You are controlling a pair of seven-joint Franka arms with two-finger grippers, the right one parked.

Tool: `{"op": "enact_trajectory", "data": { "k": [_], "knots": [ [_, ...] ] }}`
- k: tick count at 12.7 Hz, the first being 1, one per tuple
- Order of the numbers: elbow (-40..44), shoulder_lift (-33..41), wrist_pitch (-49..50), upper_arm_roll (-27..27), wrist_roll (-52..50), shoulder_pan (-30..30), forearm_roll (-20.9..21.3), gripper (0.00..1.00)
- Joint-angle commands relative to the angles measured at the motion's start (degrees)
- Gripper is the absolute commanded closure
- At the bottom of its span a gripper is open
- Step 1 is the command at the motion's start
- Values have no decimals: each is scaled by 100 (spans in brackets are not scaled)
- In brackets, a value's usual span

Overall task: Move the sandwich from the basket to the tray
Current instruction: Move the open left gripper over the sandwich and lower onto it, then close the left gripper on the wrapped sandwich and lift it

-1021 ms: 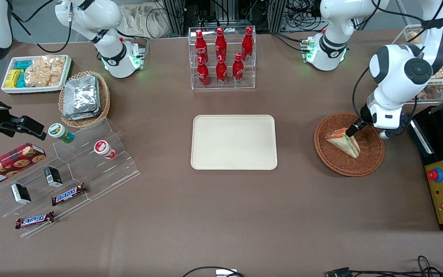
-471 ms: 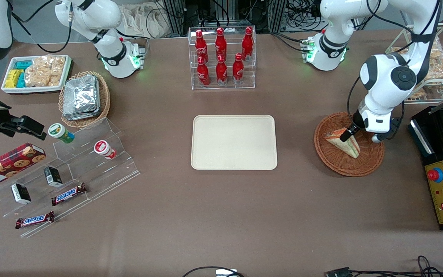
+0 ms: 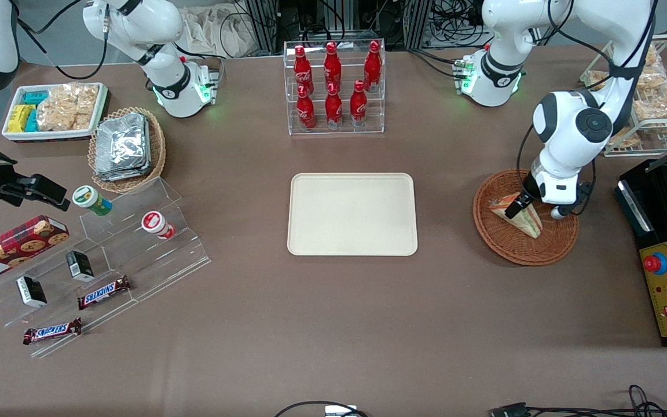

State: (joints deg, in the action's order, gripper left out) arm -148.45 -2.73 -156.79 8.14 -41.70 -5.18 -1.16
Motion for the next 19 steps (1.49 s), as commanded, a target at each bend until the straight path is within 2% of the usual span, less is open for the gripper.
{"op": "enact_trajectory", "data": {
  "k": [1, 3, 4, 6, 7, 8, 10, 13, 16, 19],
  "knots": [
    [-123, -104, -308, 12, -127, 17, 37, 0],
    [-123, -201, -387, 12, -110, 17, 46, 2],
    [-123, -210, -405, 12, -110, 17, 46, 9],
    [-114, -211, -396, 12, 12, 17, 46, 54],
    [-114, -211, -388, 12, 152, 17, 46, 70],
    [-123, -176, -353, 12, 302, 8, 46, 80],
    [-88, -36, -108, 3, 540, -1, 46, 80],
    [-18, 561, 646, 3, 1039, -1, 55, 80],
    [175, 1202, 1500, -6, 2372, -10, 63, 81],
    [850, 1415, 2684, 12, 3840, -1, 72, 82]
  ]
}}
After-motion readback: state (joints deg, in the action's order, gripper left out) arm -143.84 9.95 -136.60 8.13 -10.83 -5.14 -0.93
